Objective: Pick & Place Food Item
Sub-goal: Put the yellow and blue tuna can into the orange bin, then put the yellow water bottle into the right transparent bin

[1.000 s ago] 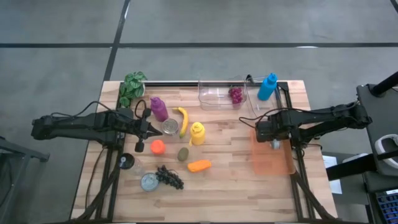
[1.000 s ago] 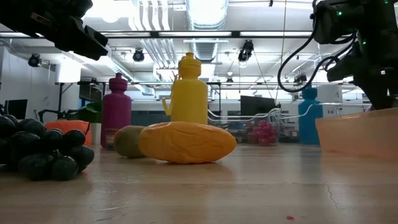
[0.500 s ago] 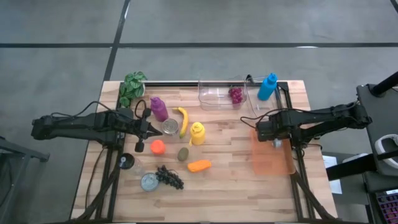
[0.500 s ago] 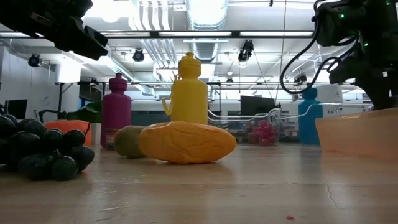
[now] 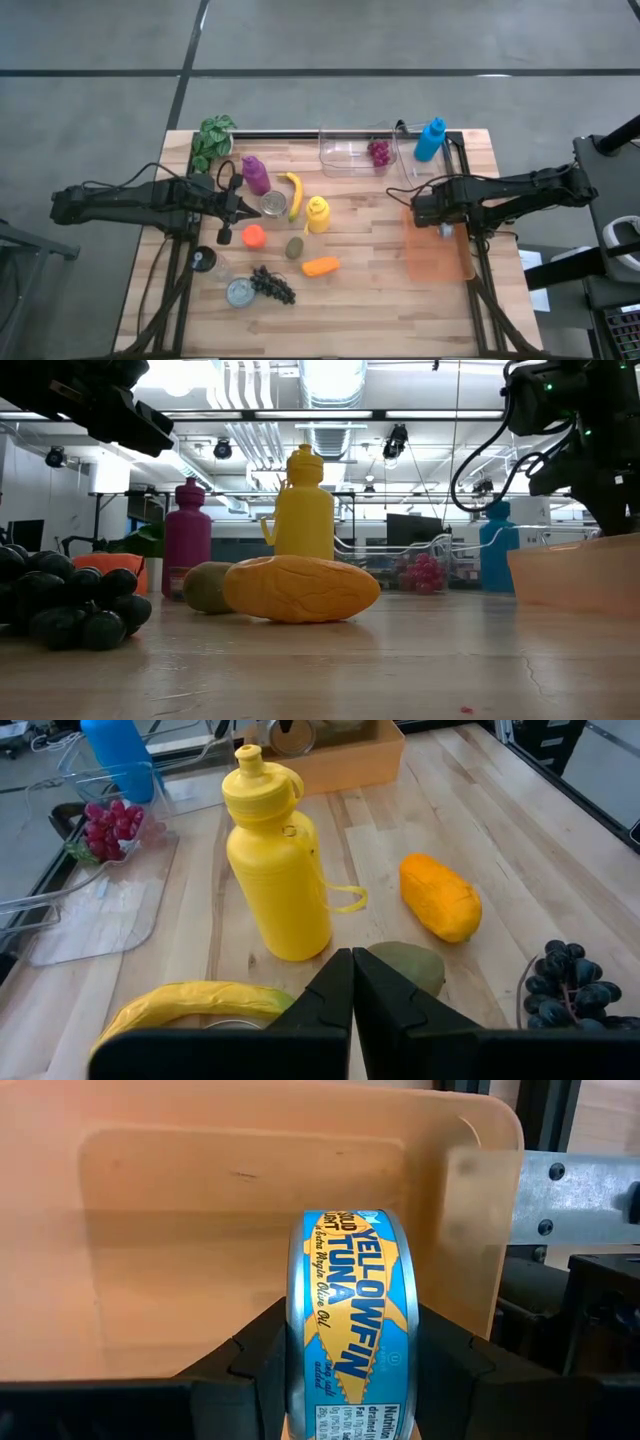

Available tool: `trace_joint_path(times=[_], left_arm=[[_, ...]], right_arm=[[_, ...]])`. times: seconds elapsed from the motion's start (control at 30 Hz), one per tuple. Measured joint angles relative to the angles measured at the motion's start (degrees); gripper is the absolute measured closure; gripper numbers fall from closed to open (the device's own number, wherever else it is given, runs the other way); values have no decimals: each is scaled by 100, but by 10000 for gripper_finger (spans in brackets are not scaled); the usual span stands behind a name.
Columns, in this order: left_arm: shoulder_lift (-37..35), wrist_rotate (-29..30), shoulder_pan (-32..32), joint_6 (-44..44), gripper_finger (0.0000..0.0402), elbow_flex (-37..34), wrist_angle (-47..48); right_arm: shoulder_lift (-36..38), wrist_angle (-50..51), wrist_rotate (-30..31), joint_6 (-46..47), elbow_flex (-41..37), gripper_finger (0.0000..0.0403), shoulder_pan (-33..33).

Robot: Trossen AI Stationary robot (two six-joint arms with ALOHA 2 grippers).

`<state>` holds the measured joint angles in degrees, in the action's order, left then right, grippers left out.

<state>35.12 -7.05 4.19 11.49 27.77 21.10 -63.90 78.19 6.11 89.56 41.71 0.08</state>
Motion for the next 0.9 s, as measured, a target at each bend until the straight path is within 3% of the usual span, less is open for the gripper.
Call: trace_joint_path(times=[0.43, 0.9], left_arm=[[0, -1, 0, 0, 391, 0, 0], [0, -2, 0, 2, 391, 0, 0]], right_arm=[[0, -8, 4, 2, 4, 200, 0], [16, 297, 11, 0, 225, 182, 1]])
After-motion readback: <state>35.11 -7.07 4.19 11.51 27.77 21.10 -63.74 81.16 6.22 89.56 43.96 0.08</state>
